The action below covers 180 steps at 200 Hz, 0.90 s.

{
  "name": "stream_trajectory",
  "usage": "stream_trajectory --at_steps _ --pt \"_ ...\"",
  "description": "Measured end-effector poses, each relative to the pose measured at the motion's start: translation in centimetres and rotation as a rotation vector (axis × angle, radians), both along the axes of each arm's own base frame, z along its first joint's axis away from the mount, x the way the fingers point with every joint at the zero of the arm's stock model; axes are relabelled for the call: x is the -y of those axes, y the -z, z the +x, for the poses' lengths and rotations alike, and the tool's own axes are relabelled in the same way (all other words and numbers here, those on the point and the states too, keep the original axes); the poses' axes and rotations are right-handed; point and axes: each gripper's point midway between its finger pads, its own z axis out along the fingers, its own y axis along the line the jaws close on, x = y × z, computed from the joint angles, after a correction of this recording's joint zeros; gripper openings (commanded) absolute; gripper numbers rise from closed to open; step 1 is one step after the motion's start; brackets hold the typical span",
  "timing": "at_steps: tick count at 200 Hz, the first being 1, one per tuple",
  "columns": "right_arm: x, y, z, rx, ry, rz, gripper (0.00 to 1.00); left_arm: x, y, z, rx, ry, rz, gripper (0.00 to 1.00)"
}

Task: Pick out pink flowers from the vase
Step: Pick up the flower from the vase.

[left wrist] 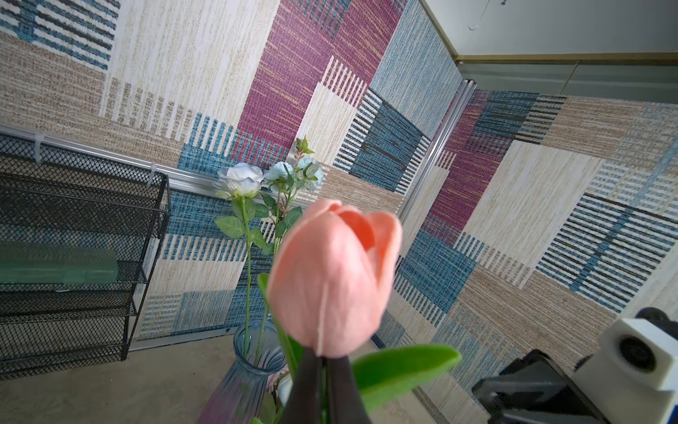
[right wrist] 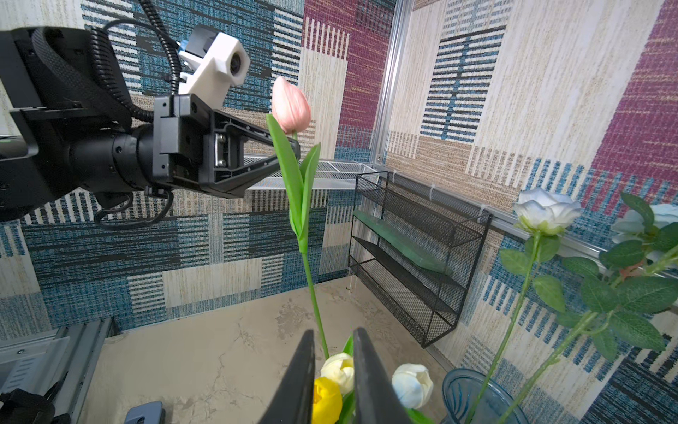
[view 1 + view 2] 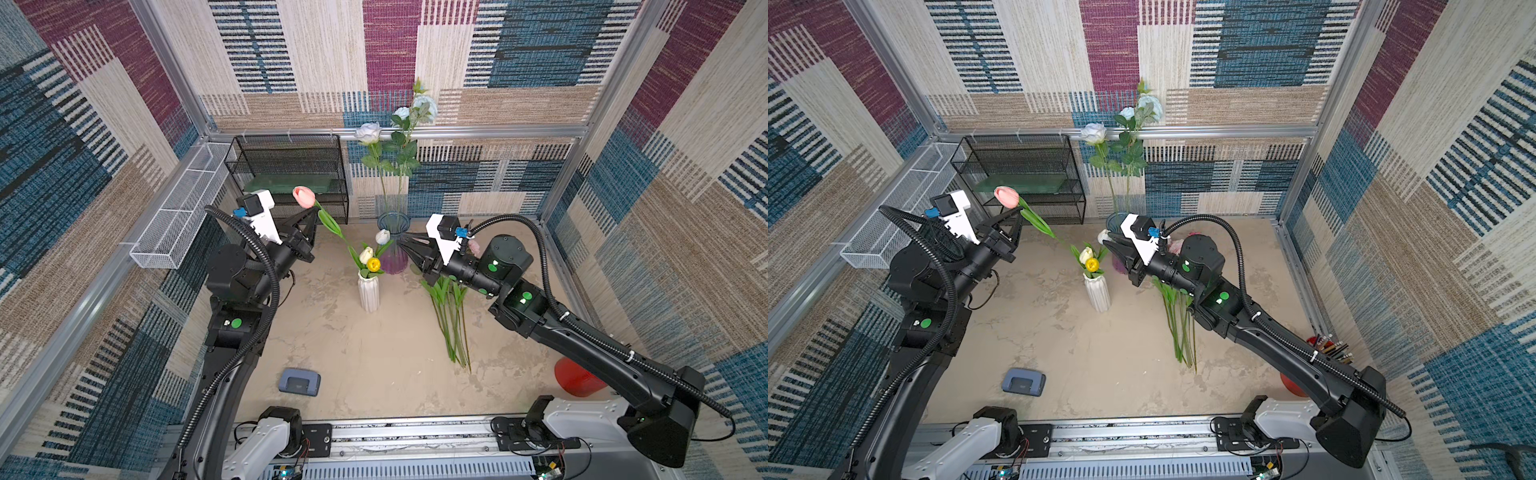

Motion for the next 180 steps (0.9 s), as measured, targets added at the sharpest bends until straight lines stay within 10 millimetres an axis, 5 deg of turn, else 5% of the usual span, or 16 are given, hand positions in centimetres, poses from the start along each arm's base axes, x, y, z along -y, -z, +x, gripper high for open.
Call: stream_trajectory --at_steps 58,130,180 --pt "0.3 -0.7 -0.9 0.018 -0.018 -0.005 0.22 -0.6 -0.4 -4.3 0.069 -0.098 0.159 0.0" --pt "1.7 0.3 -3.8 -0.003 -0.079 -0.049 0.23 2.4 7.0 -9.0 -0.046 0.102 0.247 0.0" --pt "2.4 3.4 -7.0 -0.042 -0.191 -0.102 0.4 5.6 8.7 -11.2 -0.022 0.332 0.242 0.0"
